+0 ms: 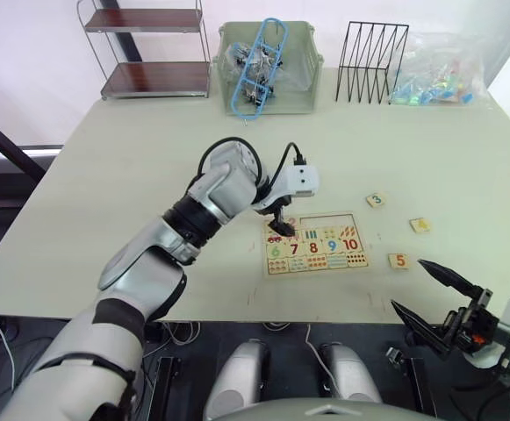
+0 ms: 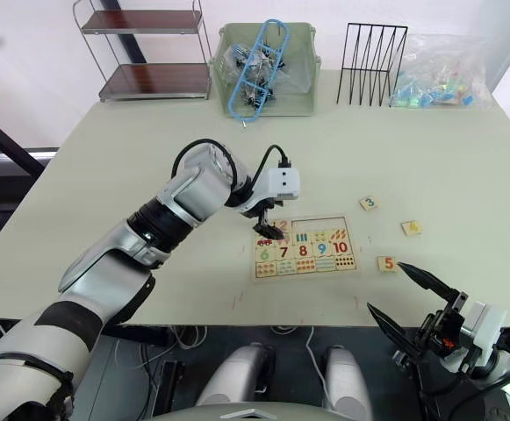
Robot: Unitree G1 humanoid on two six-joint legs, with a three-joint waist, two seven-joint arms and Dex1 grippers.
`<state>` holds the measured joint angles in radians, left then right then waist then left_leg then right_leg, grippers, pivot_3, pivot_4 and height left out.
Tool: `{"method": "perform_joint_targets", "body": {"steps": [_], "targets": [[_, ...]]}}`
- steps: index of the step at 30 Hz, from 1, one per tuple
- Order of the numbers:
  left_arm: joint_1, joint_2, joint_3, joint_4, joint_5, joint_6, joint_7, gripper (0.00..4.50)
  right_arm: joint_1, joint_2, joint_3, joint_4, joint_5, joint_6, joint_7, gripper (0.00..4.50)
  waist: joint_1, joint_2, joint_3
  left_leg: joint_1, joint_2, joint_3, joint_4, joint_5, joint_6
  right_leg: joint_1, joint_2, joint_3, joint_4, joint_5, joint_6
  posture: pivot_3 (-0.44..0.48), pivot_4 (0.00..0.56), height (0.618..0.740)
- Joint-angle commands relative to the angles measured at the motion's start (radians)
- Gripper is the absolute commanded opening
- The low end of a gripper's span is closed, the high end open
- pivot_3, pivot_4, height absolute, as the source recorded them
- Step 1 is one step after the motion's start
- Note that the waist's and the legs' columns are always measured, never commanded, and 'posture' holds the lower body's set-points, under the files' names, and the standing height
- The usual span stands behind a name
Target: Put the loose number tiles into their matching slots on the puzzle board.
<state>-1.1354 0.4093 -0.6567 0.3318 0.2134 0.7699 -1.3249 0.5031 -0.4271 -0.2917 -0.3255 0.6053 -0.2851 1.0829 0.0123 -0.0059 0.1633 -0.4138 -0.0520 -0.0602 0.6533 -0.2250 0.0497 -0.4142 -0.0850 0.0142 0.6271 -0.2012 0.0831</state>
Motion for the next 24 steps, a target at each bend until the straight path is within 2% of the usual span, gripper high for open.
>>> {"method": "perform_joint_targets", "body": {"steps": [1, 7, 11, 14, 15, 18, 19, 21, 22, 24], "targets": [[-0.05, -0.012, 0.057, 0.069, -0.023, -0.022, 0.015, 4.48, 0.002, -0.009, -0.012, -0.014, 0.013, -0.009, 0.001, 4.5, 0.0, 0.0, 0.0, 0.0, 0.0, 0.0, 0.0, 0.0, 0.0, 0.0, 0.0, 0.0, 0.0, 0.0, 0.0, 0.0, 0.15, 0.739], [-0.072, -0.033, 0.11, 0.194, -0.037, -0.114, 0.074, 4.48, 0.0, -0.009, -0.013, -0.004, 0.015, -0.012, 0.007, 4.5, 0.0, 0.0, 0.0, 0.0, 0.0, 0.0, 0.0, 0.0, 0.0, 0.0, 0.0, 0.0, 0.0, 0.0, 0.0, 0.0, 0.15, 0.739], [-0.058, -0.05, 0.161, 0.279, -0.055, -0.234, 0.127, 4.48, 0.0, -0.01, -0.016, 0.002, 0.017, -0.016, 0.014, 4.5, 0.001, 0.0, 0.0, 0.0, 0.0, 0.0, 0.0, 0.0, 0.0, 0.0, 0.0, 0.0, 0.0, 0.0, 0.0, 0.0, 0.15, 0.739], [-0.048, -0.058, 0.2, 0.331, -0.079, -0.325, 0.138, 3.77, 0.0, -0.011, -0.018, 0.005, 0.018, -0.017, 0.017, 4.5, 0.0, 0.0, 0.0, 0.0, 0.0, 0.0, 0.0, 0.0, 0.0, 0.0, 0.0, 0.0, 0.0, 0.0, -0.001, 0.0, 0.15, 0.739], [-0.045, -0.06, 0.211, 0.348, -0.087, -0.354, 0.14, 3.08, 0.001, -0.012, -0.019, 0.006, 0.019, -0.018, 0.018, 4.5, 0.0, 0.0, 0.0, 0.0, 0.0, 0.0, 0.0, 0.0, 0.0, 0.0, 0.0, 0.0, 0.0, 0.001, -0.001, 0.0, 0.15, 0.739], [-0.035, -0.062, 0.235, 0.385, -0.104, -0.424, 0.127, 1.77, 0.001, -0.014, -0.022, 0.008, 0.021, -0.018, 0.021, 4.5, 0.0, 0.0, 0.0, 0.0, 0.0, 0.0, 0.0, 0.0, 0.0, 0.0, 0.0, 0.0, 0.0, 0.001, -0.001, 0.0, 0.15, 0.739], [-0.03, -0.063, 0.242, 0.396, -0.108, -0.447, 0.125, 1.13, 0.001, -0.014, -0.023, 0.008, 0.021, -0.018, 0.022, 4.5, 0.0, 0.0, 0.0, 0.0, 0.0, 0.0, 0.0, 0.0, 0.0, 0.0, 0.0, 0.0, 0.0, 0.001, -0.001, 0.0, 0.15, 0.739], [-0.017, -0.061, 0.245, 0.421, -0.104, -0.499, 0.123, 0.3, -0.001, -0.015, -0.024, 0.009, 0.021, -0.017, 0.024, 4.5, 0.0, 0.0, 0.0, 0.0, 0.0, 0.0, 0.0, 0.0, 0.0, 0.0, 0.0, 0.0, 0.0, 0.001, -0.001, 0.0, 0.15, 0.739], [-0.012, -0.059, 0.244, 0.434, -0.099, -0.529, 0.125, 0.06, -0.002, -0.016, -0.025, 0.01, 0.022, -0.016, 0.026, 4.5, 0.0, 0.0, 0.0, 0.0, 0.0, 0.0, 0.0, 0.0, 0.0, 0.0, 0.0, 0.0, 0.0, 0.001, -0.001, 0.0, 0.15, 0.739], [-0.004, -0.055, 0.239, 0.465, -0.087, -0.598, 0.126, 0.06, -0.003, -0.018, -0.027, 0.012, 0.023, -0.015, 0.027, 4.5, 0.0, 0.0, 0.0, 0.0, 0.0, 0.0, 0.0, 0.0, 0.0, 0.0, 0.0, 0.0, 0.0, 0.001, -0.001, 0.0, 0.15, 0.739]]}}
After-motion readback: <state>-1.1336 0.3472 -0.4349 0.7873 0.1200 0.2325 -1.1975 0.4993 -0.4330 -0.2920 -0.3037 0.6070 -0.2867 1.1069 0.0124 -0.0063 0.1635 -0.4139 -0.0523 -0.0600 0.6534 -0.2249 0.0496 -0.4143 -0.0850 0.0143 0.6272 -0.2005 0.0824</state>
